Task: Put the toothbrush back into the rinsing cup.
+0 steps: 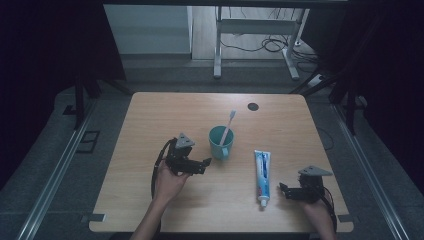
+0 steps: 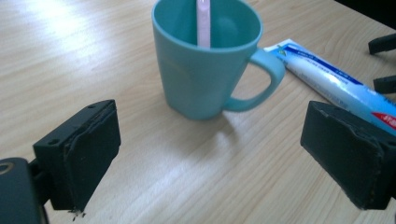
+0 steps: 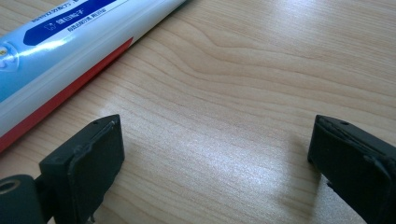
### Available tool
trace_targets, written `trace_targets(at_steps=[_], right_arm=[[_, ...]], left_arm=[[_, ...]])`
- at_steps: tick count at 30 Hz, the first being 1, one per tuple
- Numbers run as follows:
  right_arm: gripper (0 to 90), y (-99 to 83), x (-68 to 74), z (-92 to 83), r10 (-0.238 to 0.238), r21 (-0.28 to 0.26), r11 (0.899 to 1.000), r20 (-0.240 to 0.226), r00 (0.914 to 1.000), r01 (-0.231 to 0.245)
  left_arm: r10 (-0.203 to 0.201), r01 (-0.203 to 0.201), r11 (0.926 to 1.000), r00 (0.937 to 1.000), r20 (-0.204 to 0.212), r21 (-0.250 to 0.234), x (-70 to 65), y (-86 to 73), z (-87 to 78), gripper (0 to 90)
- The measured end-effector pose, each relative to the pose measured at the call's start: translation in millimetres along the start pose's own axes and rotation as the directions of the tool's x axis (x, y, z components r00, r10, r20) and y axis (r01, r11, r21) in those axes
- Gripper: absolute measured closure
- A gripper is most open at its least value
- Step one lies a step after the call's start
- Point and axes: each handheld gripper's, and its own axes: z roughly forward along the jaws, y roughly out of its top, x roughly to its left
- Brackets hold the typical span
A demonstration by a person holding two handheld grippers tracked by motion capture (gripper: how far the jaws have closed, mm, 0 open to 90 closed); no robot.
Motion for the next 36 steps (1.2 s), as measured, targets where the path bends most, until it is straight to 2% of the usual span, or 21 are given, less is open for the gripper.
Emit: trace_targets(at_steps=[4,7,17,20,31,36], right_arm=[[3.8,0.0,-0.1,0.0,-0.002,0.0,1.0,0.0,1.0,0.002],[3.8,-0.1,-0.2,0.0,-0.002,0.0,1.0,0.0,1.0,0.002],[3.9,-0.1,-0.2,0.0,-0.002,0.0,1.0,0.0,1.0,0.002],[3.9,0.0,-0.4,0.0,-0.004,-0.001,1.0,0.0,1.0,0.004],[3.9,0.0,-0.3,0.1,-0.003,-0.002,1.0,0.002,1.0,0.003],[3.9,0.0,-0.3,0.1,-0.002,-0.002,1.0,0.001,1.0,0.002]], left_arm=[[-0.008,0.008,1.0,0.9999,-0.012,0.0,3.5,-14.5,-3.4,4.8],[-0.017,0.017,0.9998,0.9998,-0.005,-0.011,5.2,-19.4,-4.6,4.8],[-0.005,0.005,0.9998,0.9994,-0.035,-0.019,8.6,-45.0,-9.9,5.0],[-0.002,0.001,0.9999,0.9989,-0.046,-0.012,8.9,-54.5,-10.6,5.0],[0.005,-0.004,0.9998,0.9978,-0.067,0.017,9.9,-73.8,-11.1,5.0],[0.011,-0.006,0.9984,0.9966,-0.082,0.055,11.0,-84.1,-5.8,5.0]])
